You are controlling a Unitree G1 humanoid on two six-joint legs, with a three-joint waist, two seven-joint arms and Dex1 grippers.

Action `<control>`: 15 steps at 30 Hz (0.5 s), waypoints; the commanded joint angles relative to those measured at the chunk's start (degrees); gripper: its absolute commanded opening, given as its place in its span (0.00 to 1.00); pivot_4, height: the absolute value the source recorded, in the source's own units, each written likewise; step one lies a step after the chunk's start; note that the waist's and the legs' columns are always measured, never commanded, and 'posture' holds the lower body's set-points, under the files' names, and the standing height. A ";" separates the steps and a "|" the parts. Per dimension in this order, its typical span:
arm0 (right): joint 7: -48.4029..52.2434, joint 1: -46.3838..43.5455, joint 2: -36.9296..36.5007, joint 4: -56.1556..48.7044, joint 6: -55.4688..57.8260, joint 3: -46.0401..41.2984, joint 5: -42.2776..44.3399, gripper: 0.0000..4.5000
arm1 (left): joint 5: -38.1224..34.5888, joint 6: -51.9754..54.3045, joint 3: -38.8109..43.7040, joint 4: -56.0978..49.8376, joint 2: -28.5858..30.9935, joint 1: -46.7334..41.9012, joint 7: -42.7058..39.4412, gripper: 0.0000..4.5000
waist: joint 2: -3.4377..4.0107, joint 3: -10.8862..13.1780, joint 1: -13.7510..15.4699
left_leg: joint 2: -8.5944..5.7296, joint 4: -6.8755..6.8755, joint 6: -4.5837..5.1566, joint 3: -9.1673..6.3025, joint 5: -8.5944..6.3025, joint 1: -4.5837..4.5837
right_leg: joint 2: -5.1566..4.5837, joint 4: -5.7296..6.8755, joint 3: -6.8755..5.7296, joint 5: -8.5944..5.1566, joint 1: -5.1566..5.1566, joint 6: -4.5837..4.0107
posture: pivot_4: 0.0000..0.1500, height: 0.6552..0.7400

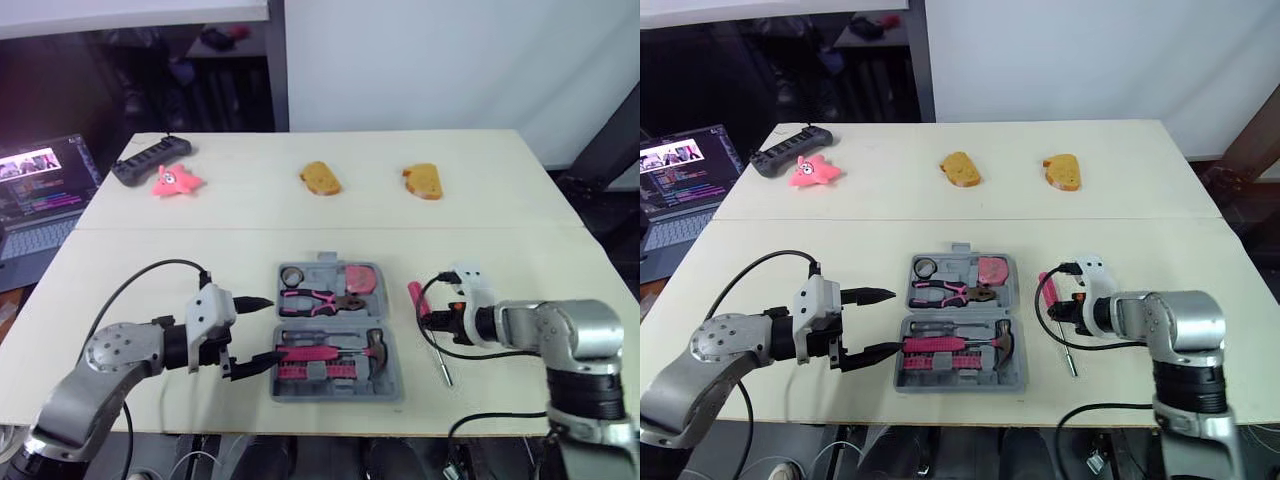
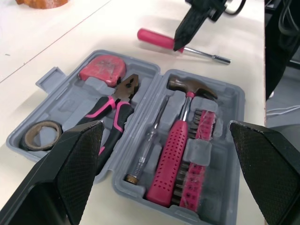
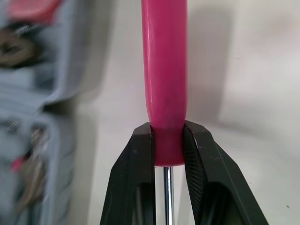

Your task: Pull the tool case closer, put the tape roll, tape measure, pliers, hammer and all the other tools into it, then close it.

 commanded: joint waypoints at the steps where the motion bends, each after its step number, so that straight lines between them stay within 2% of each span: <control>1: -8.26 1.50 1.71 -0.54 0.36 -2.36 -0.13 0.07 | -0.79 0.05 1.01 -1.53 0.70 0.11 -0.16 1.00 | -0.06 -0.06 -0.02 | 0.00 0.00 0.02 0.00 -0.01 0.07 | 0.01 -0.04 -0.01 0.00 0.10 0.00 | 1.00 1.00; 3: -10.40 2.35 2.73 -1.39 0.36 -2.16 0.80 0.07 | -0.82 -0.01 1.07 -1.46 0.78 0.17 -0.14 1.00 | -0.25 -0.20 0.02 | 0.00 0.01 0.06 -0.05 -0.03 0.19 | 0.02 -0.11 -0.06 0.00 0.30 0.00 | 1.00 1.00; 4: -11.30 2.95 3.40 -1.98 0.36 -1.88 1.07 0.31 | -0.79 -0.05 1.08 -1.46 0.83 0.19 -0.12 1.00 | -0.25 -0.21 0.09 | 0.00 0.01 0.08 -0.06 -0.04 0.25 | 0.02 -0.13 -0.06 -0.01 0.38 0.00 | 1.00 1.00; 7: -13.40 4.53 4.49 -4.68 0.36 -0.98 1.23 0.62 | -0.84 0.02 1.11 -1.58 0.88 0.22 -0.03 1.00 | -0.22 -0.31 0.09 | 0.01 0.00 0.09 -0.07 -0.05 0.30 | 0.04 -0.13 -0.07 -0.01 0.42 0.01 | 1.00 1.00; 10: -14.64 7.27 5.85 -11.66 0.36 -1.34 1.76 0.95 | -1.14 0.42 1.23 -1.58 0.98 -0.27 0.02 1.00 | -0.20 -0.33 0.43 | 0.01 0.01 0.10 -0.11 -0.05 0.31 | 0.04 -0.13 -0.08 -0.02 0.46 0.02 | 1.00 1.00; 11: -15.29 7.95 7.27 -13.94 0.36 -2.23 1.84 0.99 | -1.21 0.47 1.28 -1.41 1.00 -0.43 -0.05 1.00 | -0.20 -0.33 0.41 | 0.00 0.01 0.10 -0.16 -0.06 0.30 | 0.04 -0.13 -0.10 -0.03 0.46 0.03 | 1.00 1.00; 15: -17.89 13.03 8.42 -24.70 -2.38 2.03 -1.33 0.99 | -1.19 0.58 1.08 -0.69 0.91 -1.12 -0.48 1.00 | -0.06 -0.32 0.04 | 0.00 -0.02 0.10 -0.32 -0.06 0.29 | 0.04 -0.11 -0.08 -0.03 0.40 0.03 | 1.00 1.00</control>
